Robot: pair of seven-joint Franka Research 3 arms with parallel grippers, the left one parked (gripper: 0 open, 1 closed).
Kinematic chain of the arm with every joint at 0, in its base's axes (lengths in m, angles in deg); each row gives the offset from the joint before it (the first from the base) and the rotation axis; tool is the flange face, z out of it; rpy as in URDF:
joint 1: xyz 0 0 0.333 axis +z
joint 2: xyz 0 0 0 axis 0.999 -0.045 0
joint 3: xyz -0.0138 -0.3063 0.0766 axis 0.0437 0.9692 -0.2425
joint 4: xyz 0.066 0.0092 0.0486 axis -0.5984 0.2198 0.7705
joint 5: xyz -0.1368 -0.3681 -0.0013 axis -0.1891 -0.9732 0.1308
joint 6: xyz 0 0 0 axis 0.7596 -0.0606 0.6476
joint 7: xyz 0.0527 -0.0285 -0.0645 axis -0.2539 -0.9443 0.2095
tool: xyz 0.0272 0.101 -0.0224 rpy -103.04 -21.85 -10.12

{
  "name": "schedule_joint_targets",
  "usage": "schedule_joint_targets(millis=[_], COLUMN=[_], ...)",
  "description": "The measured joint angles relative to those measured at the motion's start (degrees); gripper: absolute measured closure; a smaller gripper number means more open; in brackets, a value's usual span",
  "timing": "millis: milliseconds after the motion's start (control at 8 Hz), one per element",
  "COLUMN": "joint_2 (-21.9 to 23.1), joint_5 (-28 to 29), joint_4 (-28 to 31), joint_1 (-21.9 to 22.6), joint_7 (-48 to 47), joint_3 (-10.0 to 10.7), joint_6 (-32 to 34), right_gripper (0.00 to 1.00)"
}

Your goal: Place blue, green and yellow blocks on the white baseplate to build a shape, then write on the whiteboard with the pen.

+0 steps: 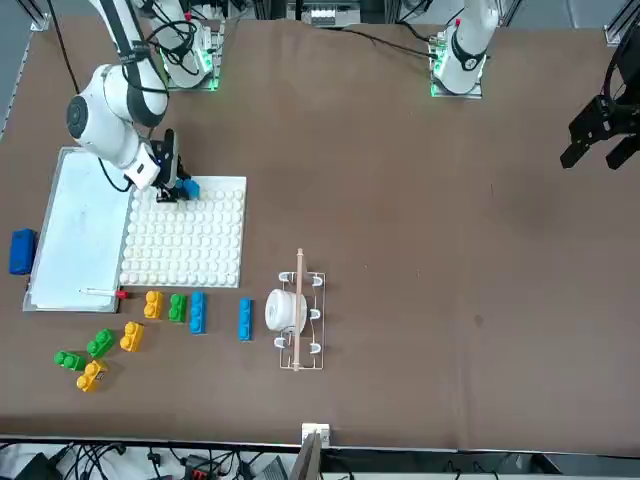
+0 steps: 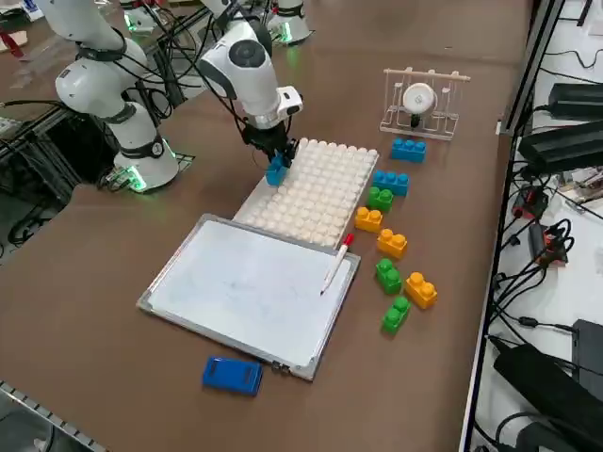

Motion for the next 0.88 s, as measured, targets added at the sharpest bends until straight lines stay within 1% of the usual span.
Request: schedule_joint_targets(millis=[875], joint_2=[-0.81], joint_5=[0.08], joint_4=[0.00], joint_1=[1.01], joint_7=[-0.22], joint_3=[-0.01], joint_6=[-0.79], right_gripper=[0.59])
